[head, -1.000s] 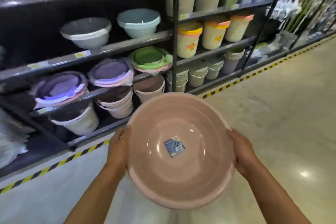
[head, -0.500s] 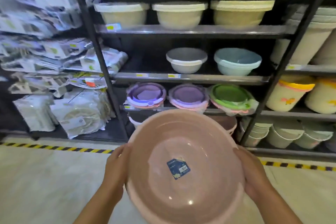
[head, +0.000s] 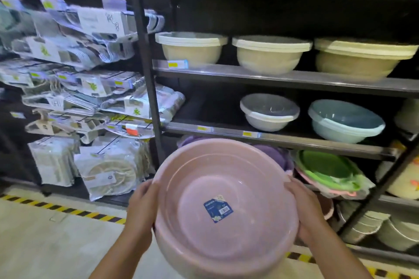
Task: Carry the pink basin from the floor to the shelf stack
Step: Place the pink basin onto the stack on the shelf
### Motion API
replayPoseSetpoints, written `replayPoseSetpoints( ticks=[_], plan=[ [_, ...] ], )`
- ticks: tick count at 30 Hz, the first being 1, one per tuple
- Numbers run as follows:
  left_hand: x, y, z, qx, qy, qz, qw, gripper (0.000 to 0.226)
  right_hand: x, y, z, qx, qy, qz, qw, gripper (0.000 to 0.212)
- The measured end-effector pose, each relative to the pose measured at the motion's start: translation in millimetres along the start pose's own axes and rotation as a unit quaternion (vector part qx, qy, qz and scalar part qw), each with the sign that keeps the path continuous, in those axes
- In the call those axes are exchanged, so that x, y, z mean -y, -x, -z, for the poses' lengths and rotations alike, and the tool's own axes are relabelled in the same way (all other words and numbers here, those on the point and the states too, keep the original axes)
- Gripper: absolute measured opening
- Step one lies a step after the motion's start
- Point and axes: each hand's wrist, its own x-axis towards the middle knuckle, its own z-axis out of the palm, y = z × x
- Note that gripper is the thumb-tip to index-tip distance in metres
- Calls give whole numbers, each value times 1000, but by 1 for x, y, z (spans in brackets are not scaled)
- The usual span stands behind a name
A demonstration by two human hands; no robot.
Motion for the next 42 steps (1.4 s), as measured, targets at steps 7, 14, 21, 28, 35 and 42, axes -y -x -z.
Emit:
replayPoseSetpoints(
  ticks=[7, 14, 21, 28, 35, 42],
  plan=[
    [-43, -130, -28, 38, -7, -40, 998, 21, 37, -63, -82, -34, -43, -7, 998, 53],
    [-65, -246, -84, 57, 9, -39, 998, 25, 49, -172, -140, -55, -46, -41, 997, 47],
    [-78, -343, -135, 77, 27, -14, 997, 24, 74, -272, -189, -37, 1, -40, 999, 30],
    [-90, -428, -165, 104, 41, 11, 994, 20, 83, -333, -237, -43, 9, -56, 997, 28],
    [-100, -516, -185, 119, 69, 22, 990, 14, 74, -374, -288, -44, -21, -52, 997, 37],
    [-99, -564, -189, 119, 44, 49, 991, 16, 67, -398, -321, -46, 23, -29, 998, 26]
  ],
)
